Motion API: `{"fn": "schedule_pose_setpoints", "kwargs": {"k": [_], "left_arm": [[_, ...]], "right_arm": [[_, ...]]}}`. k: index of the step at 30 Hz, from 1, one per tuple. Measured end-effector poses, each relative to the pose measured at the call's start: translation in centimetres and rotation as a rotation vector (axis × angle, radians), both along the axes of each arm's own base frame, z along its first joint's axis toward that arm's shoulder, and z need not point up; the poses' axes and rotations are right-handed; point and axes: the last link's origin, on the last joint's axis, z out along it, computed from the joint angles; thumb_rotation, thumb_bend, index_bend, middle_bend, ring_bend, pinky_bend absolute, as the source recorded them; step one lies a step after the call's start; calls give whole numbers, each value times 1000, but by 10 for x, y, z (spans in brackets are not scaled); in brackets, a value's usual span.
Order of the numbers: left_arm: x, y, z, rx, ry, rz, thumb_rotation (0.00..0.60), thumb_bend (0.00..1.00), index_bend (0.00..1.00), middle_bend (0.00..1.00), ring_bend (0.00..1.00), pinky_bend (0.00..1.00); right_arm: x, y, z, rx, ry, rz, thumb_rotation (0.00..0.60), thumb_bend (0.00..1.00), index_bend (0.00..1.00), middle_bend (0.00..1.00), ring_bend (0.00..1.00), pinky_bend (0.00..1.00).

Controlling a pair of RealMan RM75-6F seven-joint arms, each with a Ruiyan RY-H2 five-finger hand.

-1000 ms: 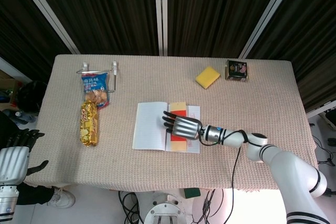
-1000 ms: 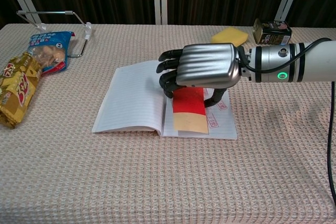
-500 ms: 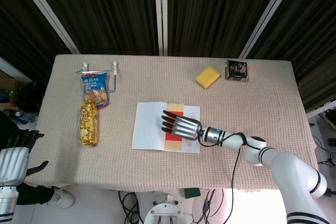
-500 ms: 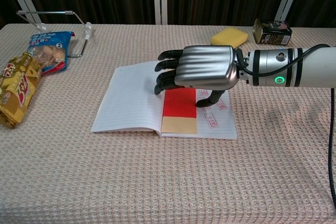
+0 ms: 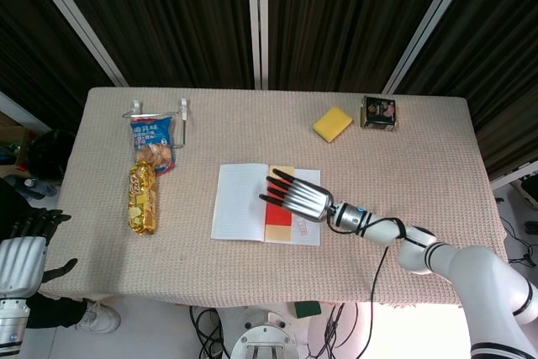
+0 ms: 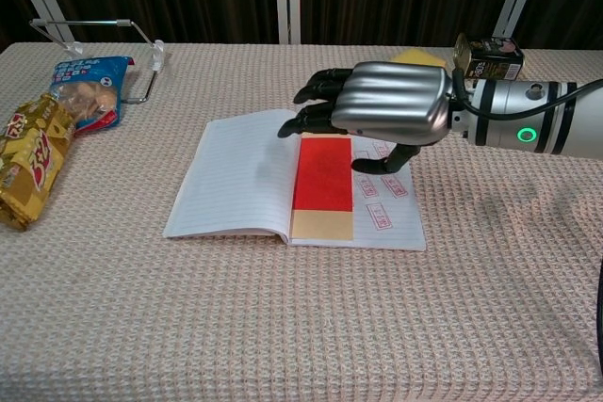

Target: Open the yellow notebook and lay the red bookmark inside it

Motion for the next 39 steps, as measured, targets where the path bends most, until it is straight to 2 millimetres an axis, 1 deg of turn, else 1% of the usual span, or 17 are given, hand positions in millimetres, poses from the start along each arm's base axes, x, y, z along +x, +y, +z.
{"fn": "schedule_pose_setpoints", "kwargs": {"k": [3,5,8,12,16,19,23,39], "left_arm": [[1,2,-2,-6,-2,-5,600,0,272,219,141,152],[2,4,-3,-10,-2,-11,600,0,272,219,141,152],[4,6,-5,-14,-2,-17,600,0,272,219,141,152],[3,5,-4,-13,1,-10,600,0,272,219,141,152],[1,3,-3,-12,2,3,600,0,272,219,141,152],[0,2,-2,-11,1,12,600,0,272,219,141,152],[-1,1,-2,-10,1,14,600,0,272,219,141,152],[-1,1,-4,-9,-5,11,600,0,272,219,141,152]], "right_arm": [[-4,-7,7,-17,-32,-86,600,721,19,224,92,138],[-6,-14,10,-28,-48,-158,600,765,0,213,91,132],[-8,-25,10,-35,-52,-260,600,778,0,216,91,129],[-6,-39,0,-27,-24,-370,600,778,0,224,91,119],[4,-54,-15,-26,-12,-456,600,778,0,230,90,114],[10,-60,-22,-32,-14,-483,600,778,0,234,90,111],[13,-61,-27,-26,-12,-489,600,776,0,236,90,110],[14,-51,-36,3,12,-468,600,752,0,233,89,108]]}}
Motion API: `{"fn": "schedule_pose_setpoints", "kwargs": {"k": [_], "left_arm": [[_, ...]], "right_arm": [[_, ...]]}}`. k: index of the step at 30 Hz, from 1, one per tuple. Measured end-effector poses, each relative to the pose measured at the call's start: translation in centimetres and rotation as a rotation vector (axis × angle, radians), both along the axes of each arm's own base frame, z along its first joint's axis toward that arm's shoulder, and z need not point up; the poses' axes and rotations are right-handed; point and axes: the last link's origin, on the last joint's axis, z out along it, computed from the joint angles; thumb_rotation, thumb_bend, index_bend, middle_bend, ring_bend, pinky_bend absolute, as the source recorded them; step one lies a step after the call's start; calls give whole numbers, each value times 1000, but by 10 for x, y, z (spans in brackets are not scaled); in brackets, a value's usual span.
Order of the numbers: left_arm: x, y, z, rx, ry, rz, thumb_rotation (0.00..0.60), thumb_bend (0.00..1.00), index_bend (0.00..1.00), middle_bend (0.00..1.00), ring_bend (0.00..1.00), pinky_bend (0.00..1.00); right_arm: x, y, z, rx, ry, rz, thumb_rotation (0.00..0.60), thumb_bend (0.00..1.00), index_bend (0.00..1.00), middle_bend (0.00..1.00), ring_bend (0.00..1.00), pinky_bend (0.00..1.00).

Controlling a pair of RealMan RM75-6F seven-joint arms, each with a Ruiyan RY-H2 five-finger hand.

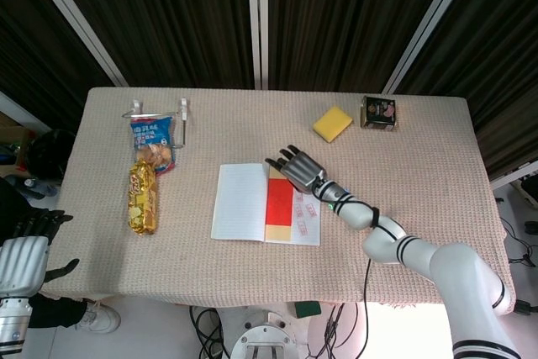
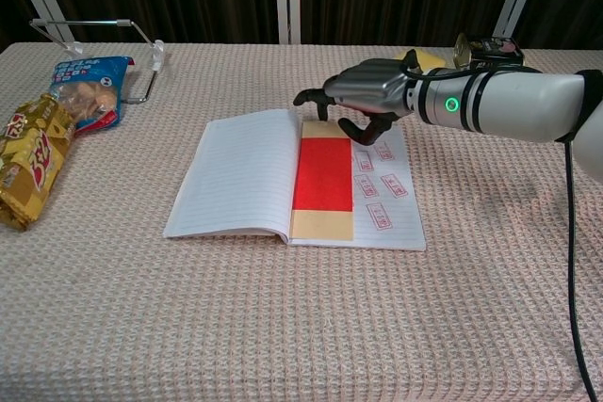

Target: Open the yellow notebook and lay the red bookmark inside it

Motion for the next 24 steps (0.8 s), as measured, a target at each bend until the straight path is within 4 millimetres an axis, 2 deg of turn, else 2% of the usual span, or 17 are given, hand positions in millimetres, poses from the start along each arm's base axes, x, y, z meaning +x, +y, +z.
{"fn": "schedule_pose_setpoints", "kwargs": {"k": [11,14,17,21,24], "left_arm": [[-1,-1,0,5,-4,-6,600,0,272,219,141,152],[-2,-2,0,6,-5,-5,600,0,272,219,141,152],[-3,-3,1,9,-7,-6,600,0,272,219,141,153],[-4,-3,1,12,-10,-6,600,0,272,219,141,152],[-4,-3,1,13,-12,-10,600,0,272,219,141,152]], "right_arm": [[-1,4,3,-10,5,12,600,731,0,218,83,100],[-2,3,7,-26,-9,7,600,637,0,200,79,93],[0,3,13,-49,-36,14,600,461,0,182,71,85],[4,9,24,-55,-79,37,600,436,0,182,70,81],[6,17,40,-66,-115,72,600,377,0,181,71,79]]}}
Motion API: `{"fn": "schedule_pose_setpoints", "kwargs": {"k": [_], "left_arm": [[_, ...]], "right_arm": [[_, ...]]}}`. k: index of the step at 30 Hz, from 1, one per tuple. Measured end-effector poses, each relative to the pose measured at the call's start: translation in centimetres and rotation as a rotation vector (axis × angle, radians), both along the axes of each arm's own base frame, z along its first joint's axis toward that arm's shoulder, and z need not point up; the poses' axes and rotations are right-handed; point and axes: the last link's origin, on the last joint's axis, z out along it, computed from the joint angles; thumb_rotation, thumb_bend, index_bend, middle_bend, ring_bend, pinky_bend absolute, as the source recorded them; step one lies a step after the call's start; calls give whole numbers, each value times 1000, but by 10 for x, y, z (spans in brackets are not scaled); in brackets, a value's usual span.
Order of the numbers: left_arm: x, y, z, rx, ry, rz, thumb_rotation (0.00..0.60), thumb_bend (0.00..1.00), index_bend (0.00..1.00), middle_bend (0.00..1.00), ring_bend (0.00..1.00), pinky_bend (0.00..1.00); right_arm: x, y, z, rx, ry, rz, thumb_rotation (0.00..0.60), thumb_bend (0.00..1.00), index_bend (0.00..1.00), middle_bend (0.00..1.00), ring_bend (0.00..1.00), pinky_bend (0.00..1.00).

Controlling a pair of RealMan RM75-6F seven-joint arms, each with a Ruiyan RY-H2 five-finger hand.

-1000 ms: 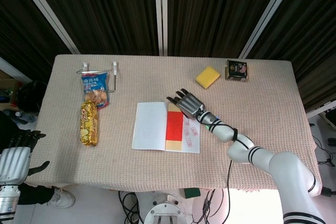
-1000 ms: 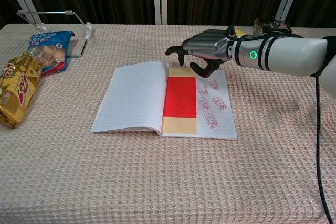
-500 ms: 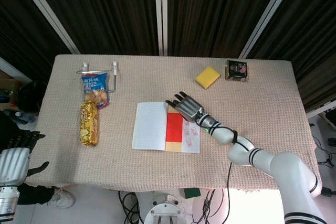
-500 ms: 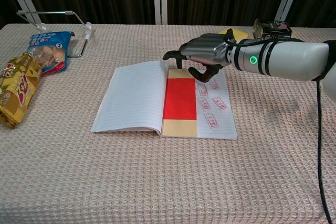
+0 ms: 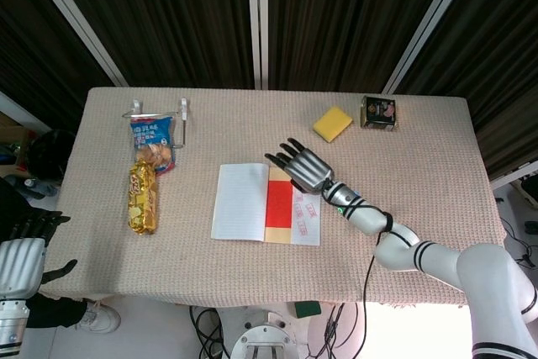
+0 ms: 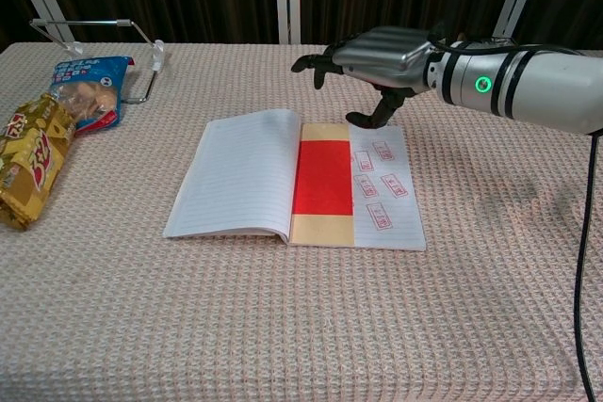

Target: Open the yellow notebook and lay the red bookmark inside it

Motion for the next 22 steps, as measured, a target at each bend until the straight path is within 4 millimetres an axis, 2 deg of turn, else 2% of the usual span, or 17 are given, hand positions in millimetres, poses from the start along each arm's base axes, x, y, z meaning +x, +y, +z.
{"fn": "schedule_pose_setpoints", "kwargs": {"k": [3,6,12,16,22], "left_arm": [[0,0,0,3,0,-8,600,0,272,219,141,152],[0,1,1,11,-2,-15,600,0,272,219,141,152],[0,5,1,31,2,-39,600,0,272,219,141,151],[0,8,-2,35,5,-55,600,0,272,219,141,151],[3,9,-9,40,10,-68,600,0,272,219,141,150]], "right_arm": [[-8,9,23,-31,-17,23,600,300,0,177,71,79],[-26,22,53,-90,-30,15,600,221,0,170,62,79],[-83,60,120,-258,-74,-104,600,176,1,132,18,65],[-125,100,159,-374,-126,-210,600,176,1,130,16,55],[-183,172,200,-495,-214,-391,600,176,1,129,0,2]]}}
